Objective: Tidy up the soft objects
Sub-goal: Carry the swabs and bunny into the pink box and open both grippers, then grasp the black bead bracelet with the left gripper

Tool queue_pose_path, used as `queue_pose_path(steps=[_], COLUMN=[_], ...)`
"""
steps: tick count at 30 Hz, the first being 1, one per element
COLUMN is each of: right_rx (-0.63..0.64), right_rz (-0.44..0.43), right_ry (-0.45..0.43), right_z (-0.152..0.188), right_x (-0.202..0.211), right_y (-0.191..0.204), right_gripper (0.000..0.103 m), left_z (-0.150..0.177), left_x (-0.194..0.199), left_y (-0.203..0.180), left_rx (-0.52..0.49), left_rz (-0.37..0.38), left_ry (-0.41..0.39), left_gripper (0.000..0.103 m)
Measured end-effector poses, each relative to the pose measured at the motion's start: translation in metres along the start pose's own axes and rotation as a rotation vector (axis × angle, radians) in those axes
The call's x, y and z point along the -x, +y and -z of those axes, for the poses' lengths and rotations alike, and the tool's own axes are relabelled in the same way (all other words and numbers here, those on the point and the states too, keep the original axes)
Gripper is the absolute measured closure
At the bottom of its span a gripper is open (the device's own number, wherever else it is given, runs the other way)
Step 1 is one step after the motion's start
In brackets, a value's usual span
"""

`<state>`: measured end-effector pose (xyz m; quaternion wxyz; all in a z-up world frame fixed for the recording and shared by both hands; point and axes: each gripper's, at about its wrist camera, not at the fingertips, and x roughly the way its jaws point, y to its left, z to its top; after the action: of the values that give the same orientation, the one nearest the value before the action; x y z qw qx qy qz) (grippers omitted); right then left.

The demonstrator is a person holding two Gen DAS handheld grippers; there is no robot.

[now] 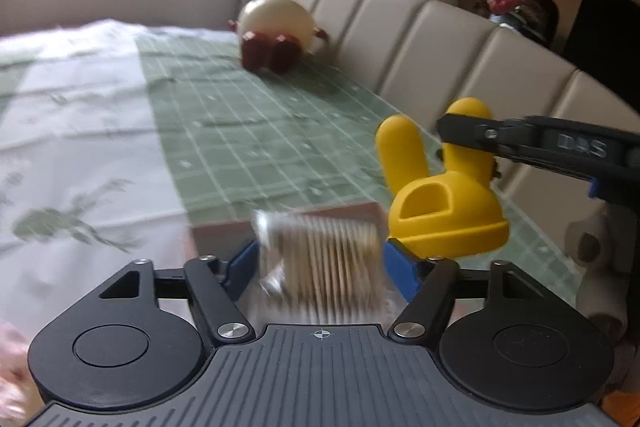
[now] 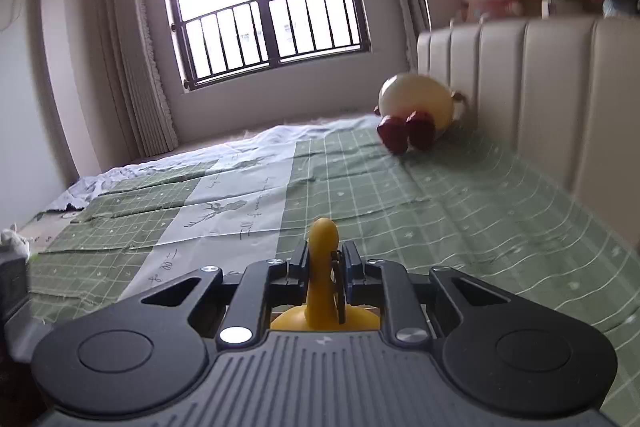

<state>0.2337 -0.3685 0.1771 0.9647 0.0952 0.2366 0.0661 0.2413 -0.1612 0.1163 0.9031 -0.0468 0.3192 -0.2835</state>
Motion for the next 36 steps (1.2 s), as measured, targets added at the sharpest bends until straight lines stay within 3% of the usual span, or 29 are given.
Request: queue_pose_path(steps=[4, 8, 10, 17, 23, 28, 32, 36], right_rx=[-0.043, -0.016, 0.025, -0.035, 0.073, 0.195, 0.245, 0.255], right_rz=[-0.005, -0.049, -0.031, 0.007, 0.032, 0.008, -0.052, -0.099], right_ry=[0.058, 0.157, 0.135, 0.016, -0.014, 0.004, 0.047, 0.113], right_z=[0.017, 0.041, 0.050, 0.052, 0.082, 0.118, 0.146, 0.173], right_x=[-0.033, -0.040, -0.026, 0.043, 0.079, 0.087, 0.086, 0.076], right_y=[-0.010, -0.015, -0.015, -0.023, 0.023, 0.075, 0.114, 0.145], right_gripper=[0.087, 0.077, 0.069, 0.052, 0.041, 0.039, 0.037, 0.037], left_z=[0.002, 0.000, -0.001, 0.026, 0.072, 0.103, 0.123, 0.150], left_x=[0.010, 0.032, 0.044, 0.086, 0.152, 0.230, 0.286, 0.311], left_y=[0.008, 0.014, 0.013, 0.010, 0.020, 0.060, 0.120, 0.167], left_rx=[0.025, 0.106, 0.106, 0.115, 0.080, 0.067, 0.224, 0.354], left_rz=[0.003, 0.015, 0.014, 0.038, 0.000, -0.194, -0.360, -0.485], left_ry=[-0.048, -0.144, -0.167, -0.175, -0.206, -0.324, -0.373, -0.332], left_gripper=[0.037, 0.037, 0.037, 0.037, 0.037, 0.036, 0.036, 0.036])
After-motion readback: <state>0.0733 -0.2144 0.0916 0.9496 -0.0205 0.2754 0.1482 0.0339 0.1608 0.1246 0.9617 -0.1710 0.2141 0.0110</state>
